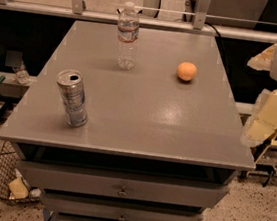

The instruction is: Knock redbull can over

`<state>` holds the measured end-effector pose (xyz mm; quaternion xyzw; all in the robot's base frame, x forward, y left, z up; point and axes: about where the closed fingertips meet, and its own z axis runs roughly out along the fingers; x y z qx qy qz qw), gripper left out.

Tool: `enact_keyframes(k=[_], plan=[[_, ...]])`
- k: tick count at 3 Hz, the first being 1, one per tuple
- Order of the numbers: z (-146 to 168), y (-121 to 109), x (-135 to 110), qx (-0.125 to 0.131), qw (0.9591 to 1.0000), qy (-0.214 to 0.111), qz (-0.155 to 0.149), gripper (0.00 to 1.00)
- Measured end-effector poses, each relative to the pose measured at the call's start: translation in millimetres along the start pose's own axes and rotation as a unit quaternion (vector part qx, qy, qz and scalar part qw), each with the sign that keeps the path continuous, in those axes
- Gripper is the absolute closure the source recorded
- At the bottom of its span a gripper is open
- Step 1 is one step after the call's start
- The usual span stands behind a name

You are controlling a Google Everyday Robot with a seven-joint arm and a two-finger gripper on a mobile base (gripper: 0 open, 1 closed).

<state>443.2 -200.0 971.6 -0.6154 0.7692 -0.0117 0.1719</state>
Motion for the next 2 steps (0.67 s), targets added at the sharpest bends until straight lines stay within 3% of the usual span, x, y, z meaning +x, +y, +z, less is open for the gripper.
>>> enact_keyframes(k=[1, 2], plan=[[28, 6, -31, -0.025, 0.9983, -0.052, -0.009, 0.0], [59, 24, -76, -0.066, 0.9881, -0.139, -0.01, 0.0]])
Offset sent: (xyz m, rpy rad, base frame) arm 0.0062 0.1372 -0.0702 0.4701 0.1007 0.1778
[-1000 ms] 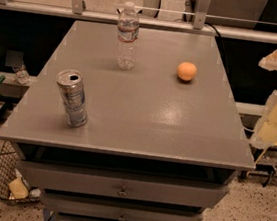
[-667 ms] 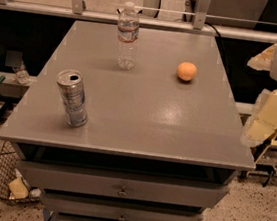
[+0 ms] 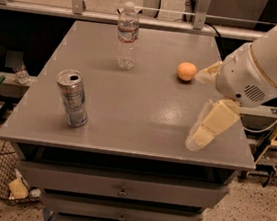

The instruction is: Knock redbull can over

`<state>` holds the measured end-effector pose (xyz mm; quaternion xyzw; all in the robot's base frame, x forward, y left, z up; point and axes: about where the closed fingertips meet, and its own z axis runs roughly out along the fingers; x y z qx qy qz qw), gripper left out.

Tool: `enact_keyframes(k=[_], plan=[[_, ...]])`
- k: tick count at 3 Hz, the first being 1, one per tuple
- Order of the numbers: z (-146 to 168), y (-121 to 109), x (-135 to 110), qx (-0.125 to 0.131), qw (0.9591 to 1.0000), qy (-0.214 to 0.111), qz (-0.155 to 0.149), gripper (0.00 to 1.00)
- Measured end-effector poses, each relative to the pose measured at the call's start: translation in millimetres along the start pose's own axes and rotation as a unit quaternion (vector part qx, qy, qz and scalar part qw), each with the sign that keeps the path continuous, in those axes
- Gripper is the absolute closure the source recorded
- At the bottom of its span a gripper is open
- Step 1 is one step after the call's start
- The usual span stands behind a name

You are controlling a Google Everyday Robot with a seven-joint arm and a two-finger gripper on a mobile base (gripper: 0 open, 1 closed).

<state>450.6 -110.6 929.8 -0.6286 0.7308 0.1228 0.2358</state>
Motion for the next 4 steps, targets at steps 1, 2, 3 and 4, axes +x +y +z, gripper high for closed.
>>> enact_keyframes(k=[1, 2, 3, 4], plan=[[0, 0, 1, 0.0, 1.0, 0.001, 0.0, 0.0], [8, -4, -5, 0.003, 0.9999, -0.012, 0.008, 0.0], [39, -20, -41, -0.006, 0.9967, -0.08, 0.012, 0.0], [60, -26, -78, -0.024, 0.9916, -0.127, -0.003, 0.0]])
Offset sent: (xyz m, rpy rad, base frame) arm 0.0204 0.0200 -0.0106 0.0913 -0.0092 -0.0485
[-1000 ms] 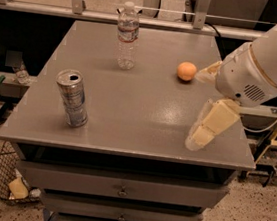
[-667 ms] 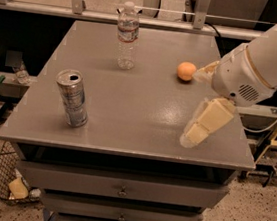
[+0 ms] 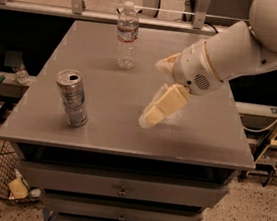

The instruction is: Knock redbull can over

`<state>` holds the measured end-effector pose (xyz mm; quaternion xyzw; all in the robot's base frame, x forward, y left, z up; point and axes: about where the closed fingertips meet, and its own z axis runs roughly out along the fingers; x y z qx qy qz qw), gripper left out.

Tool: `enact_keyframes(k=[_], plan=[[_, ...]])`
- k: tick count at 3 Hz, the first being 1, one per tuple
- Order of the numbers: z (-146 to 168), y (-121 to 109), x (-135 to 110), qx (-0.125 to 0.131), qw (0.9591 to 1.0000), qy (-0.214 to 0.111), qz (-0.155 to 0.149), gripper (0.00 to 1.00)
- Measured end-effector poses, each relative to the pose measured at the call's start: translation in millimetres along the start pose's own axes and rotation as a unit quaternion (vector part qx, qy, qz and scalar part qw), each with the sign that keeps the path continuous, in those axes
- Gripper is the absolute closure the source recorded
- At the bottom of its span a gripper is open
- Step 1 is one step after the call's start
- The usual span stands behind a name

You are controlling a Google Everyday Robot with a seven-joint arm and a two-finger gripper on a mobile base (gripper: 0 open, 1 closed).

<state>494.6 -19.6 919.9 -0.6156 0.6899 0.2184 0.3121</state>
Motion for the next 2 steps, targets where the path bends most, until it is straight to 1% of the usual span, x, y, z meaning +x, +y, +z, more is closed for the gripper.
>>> enact_keyframes(k=[1, 2], plan=[[25, 3, -23, -0.02, 0.9992, -0.031, -0.011, 0.0], [50, 8, -42, -0.038, 0.9966, -0.071, -0.018, 0.0]])
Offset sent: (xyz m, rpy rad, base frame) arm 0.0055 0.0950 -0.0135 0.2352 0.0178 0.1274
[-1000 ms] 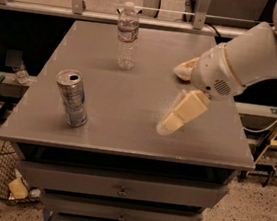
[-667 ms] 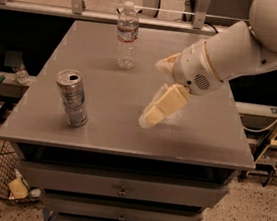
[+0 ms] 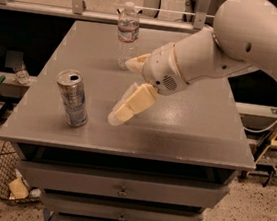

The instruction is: Knock redbull can over

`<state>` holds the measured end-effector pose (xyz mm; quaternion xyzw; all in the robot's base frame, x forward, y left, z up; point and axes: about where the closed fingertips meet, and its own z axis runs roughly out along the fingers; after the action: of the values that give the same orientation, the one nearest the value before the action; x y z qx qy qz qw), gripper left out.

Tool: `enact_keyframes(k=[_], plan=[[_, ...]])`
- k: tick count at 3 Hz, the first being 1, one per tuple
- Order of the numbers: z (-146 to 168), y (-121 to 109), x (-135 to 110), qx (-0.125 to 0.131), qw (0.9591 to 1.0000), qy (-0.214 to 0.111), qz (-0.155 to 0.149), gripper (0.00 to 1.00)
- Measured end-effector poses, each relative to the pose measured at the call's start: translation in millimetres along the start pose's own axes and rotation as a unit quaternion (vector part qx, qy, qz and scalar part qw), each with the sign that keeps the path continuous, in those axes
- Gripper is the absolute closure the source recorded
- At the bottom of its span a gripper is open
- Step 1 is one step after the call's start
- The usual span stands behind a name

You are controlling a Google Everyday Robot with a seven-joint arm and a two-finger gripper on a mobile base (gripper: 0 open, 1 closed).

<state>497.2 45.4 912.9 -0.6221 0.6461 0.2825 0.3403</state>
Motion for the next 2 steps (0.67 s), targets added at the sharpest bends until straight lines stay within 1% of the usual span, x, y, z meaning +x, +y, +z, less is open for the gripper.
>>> enact_keyframes(k=[1, 2], plan=[[23, 2, -12, -0.018, 0.9994, -0.029, -0.006, 0.0], [38, 3, -21, -0.033, 0.9979, -0.055, -0.012, 0.0]])
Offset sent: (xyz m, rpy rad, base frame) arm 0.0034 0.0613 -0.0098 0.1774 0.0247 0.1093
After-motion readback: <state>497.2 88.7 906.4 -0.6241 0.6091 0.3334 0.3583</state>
